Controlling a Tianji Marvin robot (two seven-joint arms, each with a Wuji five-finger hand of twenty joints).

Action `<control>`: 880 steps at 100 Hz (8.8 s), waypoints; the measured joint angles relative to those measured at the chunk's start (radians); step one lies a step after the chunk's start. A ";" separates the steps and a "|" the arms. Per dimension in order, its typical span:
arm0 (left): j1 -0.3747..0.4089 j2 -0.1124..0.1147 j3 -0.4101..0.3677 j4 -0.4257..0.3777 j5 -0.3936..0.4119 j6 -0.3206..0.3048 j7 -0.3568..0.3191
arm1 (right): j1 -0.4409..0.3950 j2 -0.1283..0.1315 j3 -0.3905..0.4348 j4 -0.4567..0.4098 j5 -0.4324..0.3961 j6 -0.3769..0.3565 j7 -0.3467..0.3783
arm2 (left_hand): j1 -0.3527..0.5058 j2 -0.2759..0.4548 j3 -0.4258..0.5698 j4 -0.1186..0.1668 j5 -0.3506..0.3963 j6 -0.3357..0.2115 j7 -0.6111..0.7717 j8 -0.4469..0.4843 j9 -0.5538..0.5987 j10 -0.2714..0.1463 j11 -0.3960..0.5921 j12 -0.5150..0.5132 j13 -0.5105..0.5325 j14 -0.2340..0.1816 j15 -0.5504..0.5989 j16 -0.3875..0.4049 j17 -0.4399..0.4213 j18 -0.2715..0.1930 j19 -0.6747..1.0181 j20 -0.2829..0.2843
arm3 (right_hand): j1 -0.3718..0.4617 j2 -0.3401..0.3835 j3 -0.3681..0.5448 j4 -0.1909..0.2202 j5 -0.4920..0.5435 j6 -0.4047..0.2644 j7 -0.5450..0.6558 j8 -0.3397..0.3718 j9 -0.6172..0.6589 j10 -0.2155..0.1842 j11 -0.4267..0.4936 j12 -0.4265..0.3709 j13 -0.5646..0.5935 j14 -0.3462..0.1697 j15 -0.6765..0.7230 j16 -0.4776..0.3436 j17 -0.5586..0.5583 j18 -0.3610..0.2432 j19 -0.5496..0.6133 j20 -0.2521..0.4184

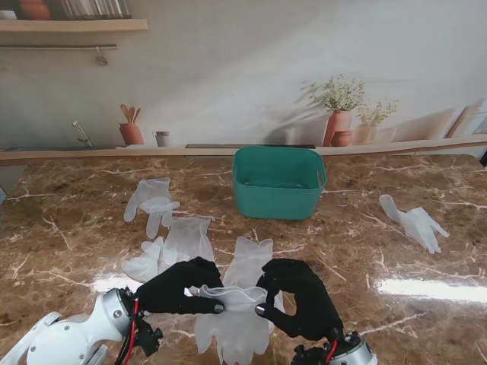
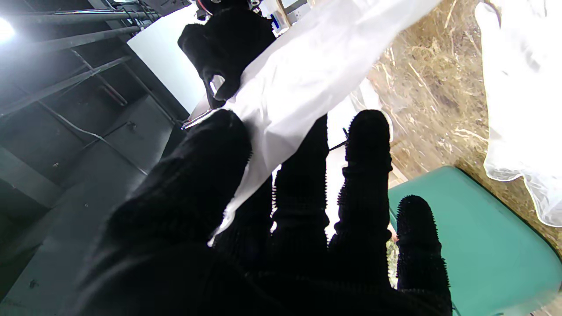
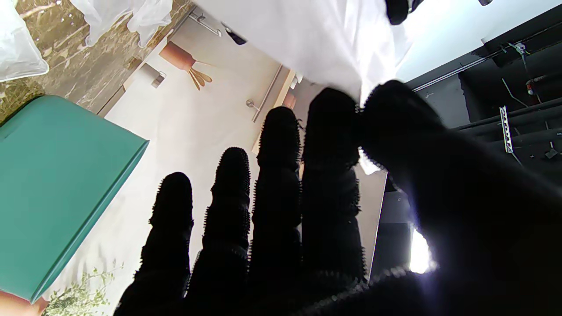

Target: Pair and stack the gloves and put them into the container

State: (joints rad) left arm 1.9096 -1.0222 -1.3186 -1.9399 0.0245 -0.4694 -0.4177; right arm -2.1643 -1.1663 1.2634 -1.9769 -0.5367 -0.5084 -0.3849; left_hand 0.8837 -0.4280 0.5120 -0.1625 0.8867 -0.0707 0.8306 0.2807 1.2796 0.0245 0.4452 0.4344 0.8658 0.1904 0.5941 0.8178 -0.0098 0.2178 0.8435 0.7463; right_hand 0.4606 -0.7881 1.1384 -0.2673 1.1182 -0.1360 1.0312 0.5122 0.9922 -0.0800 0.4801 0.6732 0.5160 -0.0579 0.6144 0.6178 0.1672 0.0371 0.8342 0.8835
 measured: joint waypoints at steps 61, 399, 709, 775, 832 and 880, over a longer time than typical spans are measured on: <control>-0.273 -0.041 0.213 0.257 0.214 0.229 0.226 | 0.327 -0.018 -0.124 0.282 0.120 0.293 0.007 | 0.001 0.001 -0.010 0.000 0.000 0.000 0.000 0.001 -0.001 0.000 0.003 0.000 -0.004 0.001 0.000 0.016 0.000 0.001 0.011 0.010 | 0.000 0.001 0.000 0.000 0.000 0.001 0.000 -0.004 -0.011 0.000 0.001 0.000 0.000 0.000 0.000 0.001 -0.003 0.011 0.000 0.000; -0.115 -0.103 0.039 0.112 0.642 0.215 0.601 | 0.903 0.044 -0.559 0.631 -0.321 0.861 0.233 | -0.245 0.251 -0.485 0.098 -0.347 0.128 -0.656 -0.112 -0.874 0.012 -0.208 -0.214 -0.589 -0.117 -0.423 -0.455 -0.009 -0.224 -0.446 -0.401 | -0.124 0.066 -0.222 0.145 -0.554 0.151 -0.757 -0.040 -0.248 0.056 -0.211 -0.317 0.279 0.115 -0.296 -0.227 0.295 0.085 0.167 -0.354; -0.129 -0.103 0.059 0.125 0.609 0.212 0.598 | 0.414 0.134 -0.114 0.285 -0.688 0.164 0.011 | -0.209 0.282 -0.484 0.100 -0.314 0.115 -0.619 -0.112 -0.869 0.007 -0.209 -0.216 -0.589 -0.129 -0.424 -0.457 -0.009 -0.224 -0.461 -0.415 | -0.027 0.038 0.015 0.085 -0.252 -0.117 -0.226 -0.213 0.096 -0.034 -0.124 -0.124 0.411 0.000 -0.137 -0.043 0.369 0.035 0.227 -0.199; -0.098 -0.103 0.022 0.102 0.627 0.201 0.599 | 0.884 0.143 -0.451 0.579 -0.682 0.139 0.021 | -0.209 0.282 -0.484 0.100 -0.314 0.115 -0.619 -0.112 -0.869 0.007 -0.209 -0.216 -0.589 -0.129 -0.424 -0.457 -0.009 -0.223 -0.472 -0.415 | 0.184 -0.044 0.096 0.103 -0.415 -0.082 -0.660 -0.119 -0.098 -0.070 -0.207 -0.255 0.356 -0.055 -0.324 -0.151 0.370 -0.026 0.090 -0.399; -0.090 -0.101 0.016 0.099 0.614 0.202 0.585 | 0.985 0.150 -0.623 0.616 -0.570 0.216 0.307 | -0.209 0.282 -0.484 0.100 -0.314 0.115 -0.619 -0.112 -0.869 0.007 -0.209 -0.216 -0.589 -0.129 -0.424 -0.458 -0.009 -0.223 -0.484 -0.414 | -0.088 -0.115 -0.015 0.103 -0.669 0.163 -0.808 -0.149 -0.361 0.039 -0.287 -0.368 0.159 0.061 -0.446 -0.288 0.242 0.028 -0.038 -0.360; -0.084 -0.100 0.009 0.099 0.606 0.204 0.573 | 1.029 0.135 -0.742 0.634 -0.593 0.382 0.252 | -0.183 0.282 -0.484 0.100 -0.314 0.114 -0.608 -0.111 -0.869 0.007 -0.209 -0.216 -0.589 -0.129 -0.436 -0.459 -0.009 -0.223 -0.506 -0.414 | -0.108 -0.198 0.011 0.096 -0.481 0.049 -0.648 0.010 -0.108 -0.091 0.230 0.209 0.255 0.000 -0.022 0.073 0.273 0.035 0.025 -0.286</control>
State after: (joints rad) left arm 1.8259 -1.1226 -1.3095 -1.8404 0.6305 -0.2654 0.1556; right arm -1.1349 -1.0310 0.5218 -1.3425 -1.1293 -0.1262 -0.1330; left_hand 0.7012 -0.1457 0.0276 -0.0626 0.5729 0.0438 0.2223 0.1695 0.4108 0.0318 0.2363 0.2185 0.2772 0.0609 0.1584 0.3590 -0.0193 -0.0057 0.3372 0.3322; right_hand 0.3525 -0.9859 1.1492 -0.1717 0.6370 -0.0872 0.3827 0.5221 0.8838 -0.1714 0.7105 0.8823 0.7708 -0.0581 0.5927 0.6909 0.4405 0.0722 0.8595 0.5979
